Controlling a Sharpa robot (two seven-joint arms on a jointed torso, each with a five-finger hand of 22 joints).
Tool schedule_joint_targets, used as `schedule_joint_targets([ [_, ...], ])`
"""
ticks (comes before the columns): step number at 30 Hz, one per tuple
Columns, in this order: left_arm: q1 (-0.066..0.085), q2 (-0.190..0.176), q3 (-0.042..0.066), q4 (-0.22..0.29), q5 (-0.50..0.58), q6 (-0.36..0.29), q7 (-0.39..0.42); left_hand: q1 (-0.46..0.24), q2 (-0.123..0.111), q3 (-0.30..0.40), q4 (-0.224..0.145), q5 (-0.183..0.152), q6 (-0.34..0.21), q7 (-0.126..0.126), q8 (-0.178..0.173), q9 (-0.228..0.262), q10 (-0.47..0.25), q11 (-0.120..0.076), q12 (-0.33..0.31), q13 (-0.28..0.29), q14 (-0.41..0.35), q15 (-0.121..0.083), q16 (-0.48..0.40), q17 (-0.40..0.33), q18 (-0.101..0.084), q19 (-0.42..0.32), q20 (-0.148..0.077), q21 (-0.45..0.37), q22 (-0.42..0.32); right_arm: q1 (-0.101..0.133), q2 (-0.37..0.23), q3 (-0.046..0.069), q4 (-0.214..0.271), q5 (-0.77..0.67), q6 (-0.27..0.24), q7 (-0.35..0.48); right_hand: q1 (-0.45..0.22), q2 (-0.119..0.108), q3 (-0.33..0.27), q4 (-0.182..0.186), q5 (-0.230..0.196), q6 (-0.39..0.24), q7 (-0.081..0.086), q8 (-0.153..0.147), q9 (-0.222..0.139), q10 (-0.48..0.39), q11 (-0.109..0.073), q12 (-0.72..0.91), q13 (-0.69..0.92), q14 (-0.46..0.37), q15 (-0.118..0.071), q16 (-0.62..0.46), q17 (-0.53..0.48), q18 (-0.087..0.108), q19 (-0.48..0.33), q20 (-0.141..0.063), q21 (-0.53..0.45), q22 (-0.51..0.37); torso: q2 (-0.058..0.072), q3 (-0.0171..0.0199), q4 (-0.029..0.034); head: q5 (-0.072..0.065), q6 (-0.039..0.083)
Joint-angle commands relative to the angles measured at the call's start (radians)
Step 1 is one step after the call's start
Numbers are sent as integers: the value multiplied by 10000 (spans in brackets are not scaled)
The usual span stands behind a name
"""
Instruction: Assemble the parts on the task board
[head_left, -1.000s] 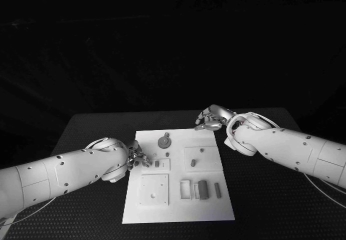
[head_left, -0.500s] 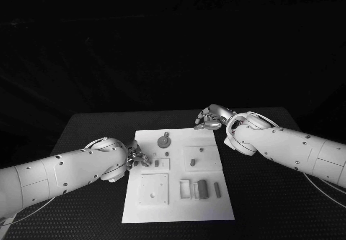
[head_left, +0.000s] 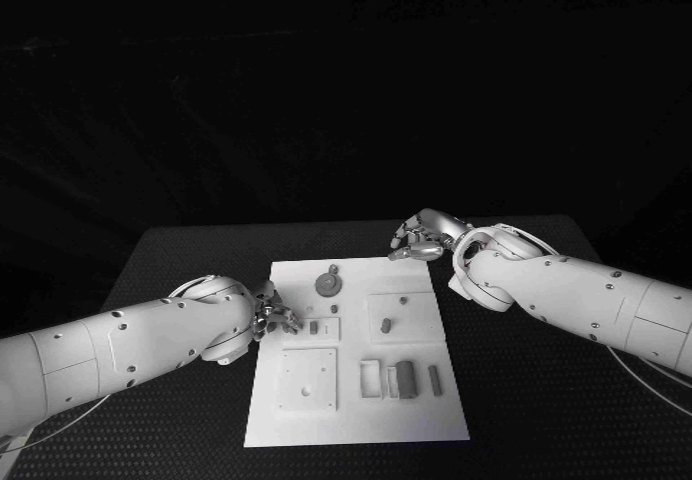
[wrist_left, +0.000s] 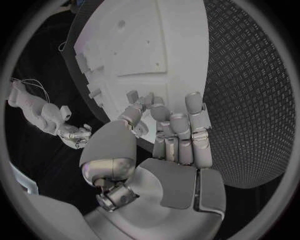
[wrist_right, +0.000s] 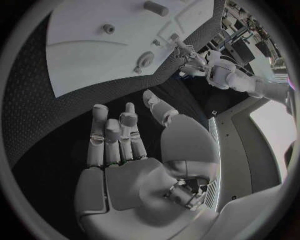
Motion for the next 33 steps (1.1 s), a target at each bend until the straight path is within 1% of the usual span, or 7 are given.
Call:
schedule_joint_targets([
  [1, -7, 47, 2, -13, -38, 21, 31, -111, -130, -174, 7, 18, -87, 23, -62, -47, -7, 66, 54, -15, -50, -61, 44, -12, -139, -49, -12, -41, 167, -2, -5, 5, 15, -14, 4, 99, -96, -17, 22, 44, 57, 23, 78, -50, 10, -64, 34, 59, -11, 13, -62, 21, -17, 137, -61, -22, -13, -15, 4, 2, 0, -5, 1],
  [4, -10, 68, 2, -28, -38, 9, 44, -288, -147, -428, -8, 21, -116, 23, -47, -107, -23, 69, 63, -19, -63, -67, 49, -18, -131, -64, -20, -64, 164, -2, -9, 5, 15, -14, 3, 94, -97, -18, 22, 44, 57, 22, 79, -51, 10, -64, 34, 60, -12, 13, -62, 21, -18, 137, -62, -22, -13, -15, 5, 5, 0, -11, -5],
  [11, -13, 83, 3, -35, -38, 73, 50, -373, -183, -537, 2, 29, -128, 25, -37, -146, -31, 66, 68, -23, -69, -71, 51, -22, -128, -66, -22, -80, 159, -2, -23, 5, 19, -14, -2, 95, -99, -19, 22, 44, 57, 20, 79, -53, 12, -66, 34, 60, -14, 12, -62, 20, -19, 137, -63, -21, -14, -15, -2, 13, -6, -9, -22],
  [20, -13, 86, 3, -58, -49, 168, 32, -229, -201, -561, -136, 30, -138, 20, -18, -186, -34, 60, 79, -26, -71, -80, 60, -23, -116, -58, -30, -86, 162, -2, -32, 5, 25, -14, 7, 93, -100, -21, 22, 43, 57, 18, 80, -54, 12, -67, 35, 61, -15, 11, -61, 20, -21, 137, -63, -21, -14, -16, -4, 9, -5, -16, -33],
  [25, -13, 84, 3, -58, -54, 144, 34, -164, -157, -566, -191, 31, -146, 23, -8, -210, -39, 62, 82, -29, -75, -80, 61, -26, -117, -55, -27, -93, 161, -2, -35, 5, 27, -14, 8, 92, -101, -21, 22, 43, 57, 18, 80, -55, 13, -67, 35, 61, -16, 10, -61, 20, -22, 137, -63, -21, -14, -16, -1, 10, -4, -18, -35],
  [29, -13, 83, 3, -53, -54, 106, 52, -140, -142, -570, -213, 30, -150, 24, -4, -220, -40, 64, 84, -31, -77, -80, 62, -27, -118, -53, -25, -95, 161, -2, -36, 5, 24, -14, 8, 88, -102, -21, 22, 44, 57, 18, 80, -56, 14, -68, 36, 62, -17, 10, -61, 21, -22, 137, -63, -20, -14, -16, 5, 2, -2, -21, -30],
  [33, -14, 85, 3, -53, -50, -16, 106, -171, -168, -613, -221, 27, -164, 32, -2, -238, -46, 71, 84, -35, -82, -78, 59, -31, -126, -54, -17, -101, 160, -3, -40, 5, 25, -13, 14, 91, -102, -21, 23, 44, 57, 17, 81, -56, 15, -68, 36, 62, -18, 10, -61, 21, -23, 137, -64, -20, -15, -16, 1, -2, -1, -19, -25],
])
